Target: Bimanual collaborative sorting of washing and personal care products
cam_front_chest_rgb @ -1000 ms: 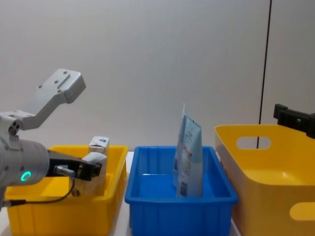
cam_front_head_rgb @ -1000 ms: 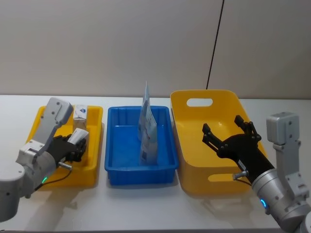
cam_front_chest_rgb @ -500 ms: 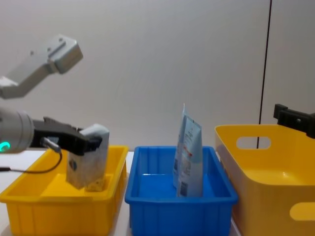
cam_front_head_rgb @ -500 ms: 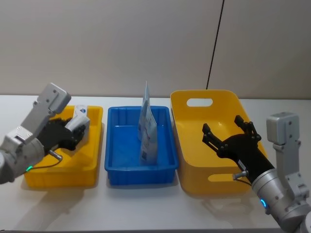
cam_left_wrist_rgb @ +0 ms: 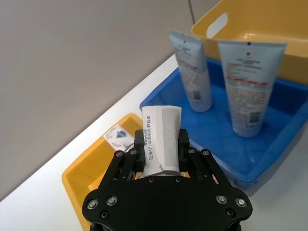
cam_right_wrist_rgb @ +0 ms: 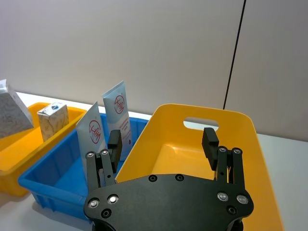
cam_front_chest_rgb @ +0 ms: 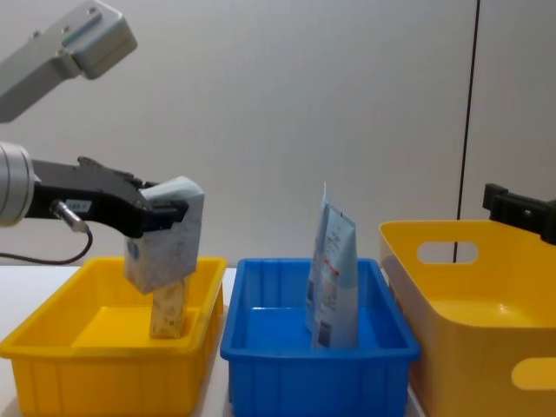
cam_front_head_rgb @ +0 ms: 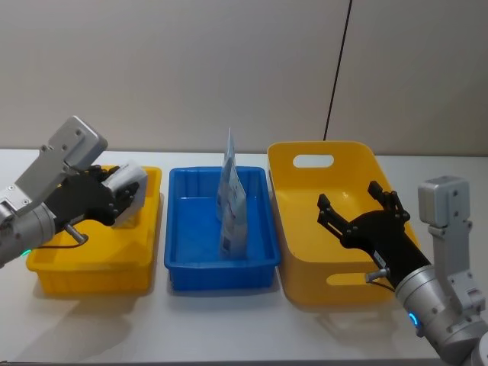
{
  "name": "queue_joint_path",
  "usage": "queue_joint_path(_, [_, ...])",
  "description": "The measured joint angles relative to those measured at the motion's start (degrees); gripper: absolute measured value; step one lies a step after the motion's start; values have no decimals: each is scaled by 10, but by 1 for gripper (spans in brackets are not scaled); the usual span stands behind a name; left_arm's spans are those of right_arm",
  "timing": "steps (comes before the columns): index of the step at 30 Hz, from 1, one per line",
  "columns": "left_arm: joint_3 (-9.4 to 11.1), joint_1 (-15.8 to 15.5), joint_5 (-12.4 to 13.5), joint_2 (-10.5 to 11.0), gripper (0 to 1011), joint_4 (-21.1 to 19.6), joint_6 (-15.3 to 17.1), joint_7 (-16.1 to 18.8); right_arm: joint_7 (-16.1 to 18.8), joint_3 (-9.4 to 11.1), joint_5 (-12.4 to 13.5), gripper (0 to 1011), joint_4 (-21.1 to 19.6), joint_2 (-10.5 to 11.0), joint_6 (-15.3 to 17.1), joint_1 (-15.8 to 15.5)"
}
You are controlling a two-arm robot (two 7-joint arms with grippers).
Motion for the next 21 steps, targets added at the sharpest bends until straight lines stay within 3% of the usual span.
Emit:
queue_joint_path(12, [3,-7,-28,7,352,3,-64,-63,0,0,0,1002,0,0,0,0])
queue_joint_path(21, [18,-25,-53,1,352,23,-112,-123,0,0,0,1002,0,0,0,0])
